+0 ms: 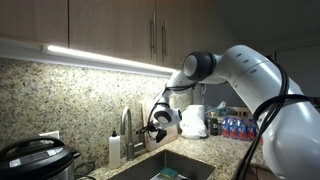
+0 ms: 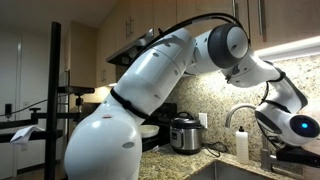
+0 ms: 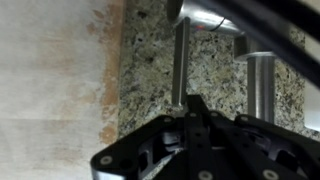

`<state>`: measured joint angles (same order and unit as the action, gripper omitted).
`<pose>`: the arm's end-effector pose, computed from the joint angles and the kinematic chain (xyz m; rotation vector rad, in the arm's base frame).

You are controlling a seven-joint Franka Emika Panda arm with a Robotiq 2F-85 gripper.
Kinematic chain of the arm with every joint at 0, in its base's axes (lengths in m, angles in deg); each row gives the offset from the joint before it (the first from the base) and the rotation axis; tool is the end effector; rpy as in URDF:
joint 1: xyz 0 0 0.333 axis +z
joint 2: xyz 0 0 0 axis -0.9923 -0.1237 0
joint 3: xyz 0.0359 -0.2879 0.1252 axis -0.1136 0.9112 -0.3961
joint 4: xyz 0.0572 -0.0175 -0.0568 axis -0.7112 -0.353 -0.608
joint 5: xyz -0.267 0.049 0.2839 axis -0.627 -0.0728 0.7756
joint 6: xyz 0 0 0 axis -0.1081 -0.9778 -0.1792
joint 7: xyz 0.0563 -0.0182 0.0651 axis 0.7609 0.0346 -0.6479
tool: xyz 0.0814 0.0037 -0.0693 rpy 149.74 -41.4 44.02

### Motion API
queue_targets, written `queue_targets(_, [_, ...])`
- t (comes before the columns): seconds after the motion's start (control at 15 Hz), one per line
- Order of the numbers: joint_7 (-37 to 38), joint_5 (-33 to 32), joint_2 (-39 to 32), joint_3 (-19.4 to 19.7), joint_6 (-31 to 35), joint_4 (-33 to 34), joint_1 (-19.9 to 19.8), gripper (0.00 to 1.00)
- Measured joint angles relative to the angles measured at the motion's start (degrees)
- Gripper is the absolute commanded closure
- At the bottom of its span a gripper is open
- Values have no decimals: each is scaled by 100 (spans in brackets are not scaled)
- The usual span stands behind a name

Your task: Open the faucet.

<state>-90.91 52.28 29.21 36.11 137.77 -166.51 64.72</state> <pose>0.6743 -0.1807 0.2451 -2.4501 -0.4891 -1.6129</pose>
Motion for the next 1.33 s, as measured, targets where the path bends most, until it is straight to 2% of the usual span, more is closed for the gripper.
queue_targets(1.33, [94, 0, -18, 44, 18, 39, 0, 100])
